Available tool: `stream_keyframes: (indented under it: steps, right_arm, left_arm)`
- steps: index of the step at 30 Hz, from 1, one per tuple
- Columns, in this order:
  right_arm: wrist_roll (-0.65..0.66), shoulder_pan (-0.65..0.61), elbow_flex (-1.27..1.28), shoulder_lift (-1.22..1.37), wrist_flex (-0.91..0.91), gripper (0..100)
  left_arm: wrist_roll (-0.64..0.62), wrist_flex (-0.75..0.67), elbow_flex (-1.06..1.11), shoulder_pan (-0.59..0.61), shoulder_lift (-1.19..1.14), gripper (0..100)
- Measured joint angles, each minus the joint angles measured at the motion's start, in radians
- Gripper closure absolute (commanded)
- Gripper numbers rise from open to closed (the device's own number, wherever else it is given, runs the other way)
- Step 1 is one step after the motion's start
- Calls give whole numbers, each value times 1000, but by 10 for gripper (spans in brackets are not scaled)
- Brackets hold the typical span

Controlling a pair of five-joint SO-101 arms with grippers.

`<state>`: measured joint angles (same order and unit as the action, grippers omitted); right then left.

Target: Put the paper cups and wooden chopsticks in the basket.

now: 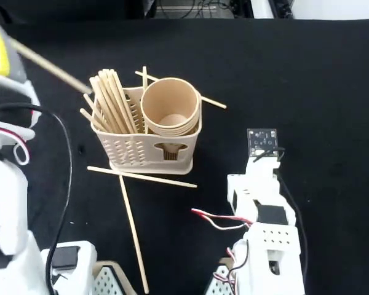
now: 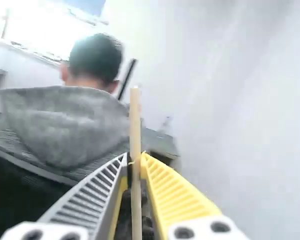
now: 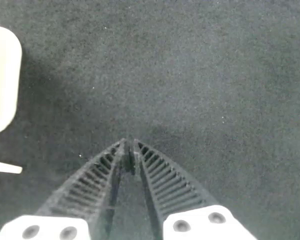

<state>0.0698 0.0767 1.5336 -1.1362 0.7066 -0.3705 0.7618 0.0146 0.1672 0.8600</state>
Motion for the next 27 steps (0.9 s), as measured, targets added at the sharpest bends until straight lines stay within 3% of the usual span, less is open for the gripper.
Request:
stream_keyframes:
  steps: [5,8,12,20,27]
  right_arm:
    - [0,0,0,0,0,983]
    - [0,0,0,0,0,983]
    - [0,0,0,0,0,983]
    - [0,0,0,0,0,983]
    - [0,0,0,0,0,983]
  left_arm:
    - [0,-14,31,-124,-52,971]
    - [17,-110,172,-137,-60,966]
    - [40,-187,338,-140,-60,875]
    - [78,63,322,-221,-60,795]
    - [81,296,138,-235,-60,773]
